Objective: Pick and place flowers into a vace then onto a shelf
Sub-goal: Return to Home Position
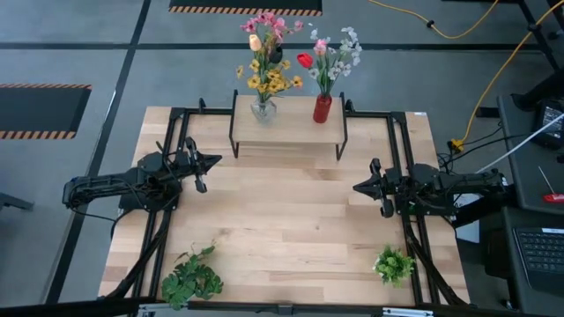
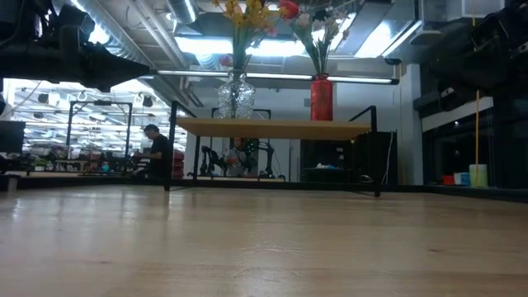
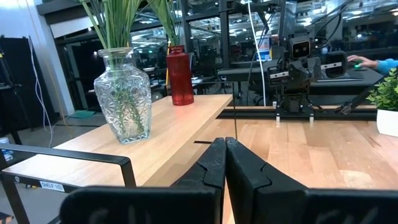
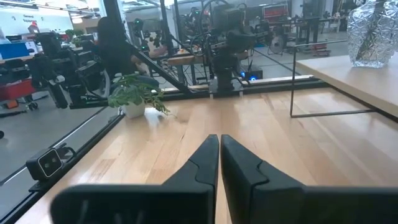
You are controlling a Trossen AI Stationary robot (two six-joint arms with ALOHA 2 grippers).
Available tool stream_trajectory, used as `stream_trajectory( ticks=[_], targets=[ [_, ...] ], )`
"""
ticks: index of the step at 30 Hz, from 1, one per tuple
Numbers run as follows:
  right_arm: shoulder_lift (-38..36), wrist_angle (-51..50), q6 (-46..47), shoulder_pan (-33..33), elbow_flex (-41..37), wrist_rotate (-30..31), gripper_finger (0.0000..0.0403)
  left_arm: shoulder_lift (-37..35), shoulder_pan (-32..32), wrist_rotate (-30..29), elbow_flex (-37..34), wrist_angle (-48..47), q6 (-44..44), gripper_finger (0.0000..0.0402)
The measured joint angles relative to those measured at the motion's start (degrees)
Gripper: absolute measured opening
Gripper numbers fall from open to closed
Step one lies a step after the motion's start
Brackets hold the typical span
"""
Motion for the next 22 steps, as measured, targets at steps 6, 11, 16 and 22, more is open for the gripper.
stream_trajectory(
  ticks=[6,11,16,22],
  targets=[
    [0.0,0.0,0.01,0.0,0.0,0.0,0.0021,0.01,0.0,0.0,0.0,0.0,0.0,0.0005],
    [0.0,0.0,0.0,0.0,0.0,0.0,0.0021,0.0,0.0,0.0,0.0,0.0,0.0,0.0008],
    [0.0,0.01,-0.05,0.0,0.0,0.0,0.0021,0.01,0.0,0.0,0.0,0.0,0.0,0.0006],
    [0.0,0.02,-0.02,0.0,0.0,0.02,0.0021,0.02,0.0,0.0,0.0,0.0,-0.02,0.0004]
  ],
)
